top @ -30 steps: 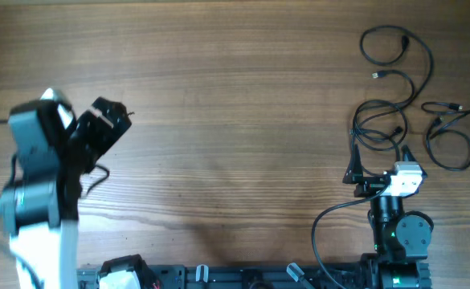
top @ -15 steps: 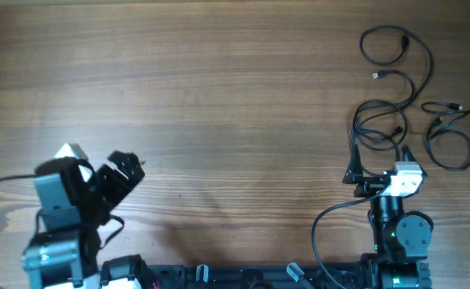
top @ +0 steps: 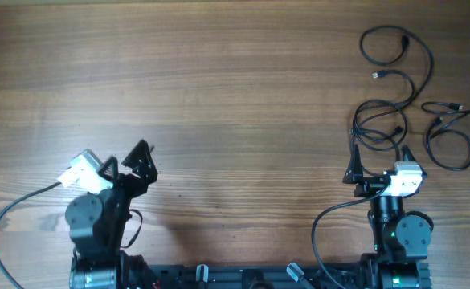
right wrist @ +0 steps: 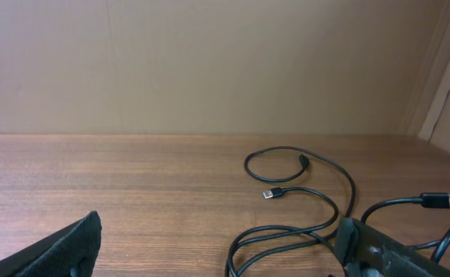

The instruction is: Untangle cables

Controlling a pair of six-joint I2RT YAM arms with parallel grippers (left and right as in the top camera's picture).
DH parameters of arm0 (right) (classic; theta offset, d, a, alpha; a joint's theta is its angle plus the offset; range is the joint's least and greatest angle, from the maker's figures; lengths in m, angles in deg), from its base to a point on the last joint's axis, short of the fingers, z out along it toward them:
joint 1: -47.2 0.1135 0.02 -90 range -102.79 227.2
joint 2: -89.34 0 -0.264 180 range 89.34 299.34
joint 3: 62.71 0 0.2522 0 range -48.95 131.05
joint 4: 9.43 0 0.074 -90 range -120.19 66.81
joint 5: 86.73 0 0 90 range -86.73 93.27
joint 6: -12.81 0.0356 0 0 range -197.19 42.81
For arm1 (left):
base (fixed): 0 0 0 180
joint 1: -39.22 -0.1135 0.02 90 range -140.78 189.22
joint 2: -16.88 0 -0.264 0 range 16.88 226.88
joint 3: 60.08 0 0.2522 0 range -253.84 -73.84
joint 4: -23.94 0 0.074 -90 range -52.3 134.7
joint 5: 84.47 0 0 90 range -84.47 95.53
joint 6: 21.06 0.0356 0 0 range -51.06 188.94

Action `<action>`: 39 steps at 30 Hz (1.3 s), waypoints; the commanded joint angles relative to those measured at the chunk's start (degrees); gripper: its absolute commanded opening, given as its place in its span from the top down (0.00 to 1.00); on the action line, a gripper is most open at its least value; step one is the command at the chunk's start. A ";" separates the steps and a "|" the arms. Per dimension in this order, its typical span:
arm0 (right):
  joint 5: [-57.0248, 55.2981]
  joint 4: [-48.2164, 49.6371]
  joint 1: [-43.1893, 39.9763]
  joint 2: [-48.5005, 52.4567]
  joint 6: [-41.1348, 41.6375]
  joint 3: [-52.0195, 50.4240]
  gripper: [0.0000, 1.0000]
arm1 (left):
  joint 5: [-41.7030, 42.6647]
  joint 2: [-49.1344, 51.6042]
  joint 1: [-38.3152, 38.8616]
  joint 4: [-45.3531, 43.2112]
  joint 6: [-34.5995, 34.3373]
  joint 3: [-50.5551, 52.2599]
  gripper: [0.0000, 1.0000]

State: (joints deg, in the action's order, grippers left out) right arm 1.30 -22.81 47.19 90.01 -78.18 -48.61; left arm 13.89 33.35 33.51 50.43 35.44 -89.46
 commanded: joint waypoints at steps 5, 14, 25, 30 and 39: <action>-0.50 0.22 -0.17 -0.46 -0.37 -0.04 0.00 | -0.11 -14.75 1.01 -12.24 0.28 9.62 0.00; -0.50 0.22 -0.17 -0.46 -0.37 -0.04 0.00 | -0.31 -16.28 1.90 -15.10 7.65 15.28 0.00; -0.50 0.22 -0.17 -0.46 -0.37 -0.04 0.00 | -0.11 -16.28 3.48 -8.81 31.56 15.28 0.00; -0.50 0.22 -0.17 -0.46 -0.37 -0.04 0.00 | -0.11 -16.28 3.48 -8.76 31.80 15.28 0.00; -0.50 0.22 -0.17 -0.46 -0.37 -0.04 0.00 | -0.13 -16.28 3.45 -9.01 31.17 15.28 0.00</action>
State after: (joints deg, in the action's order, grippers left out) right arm 1.30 -22.79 47.19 90.01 -78.18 -48.61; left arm 13.89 17.65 36.61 41.14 65.69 -74.42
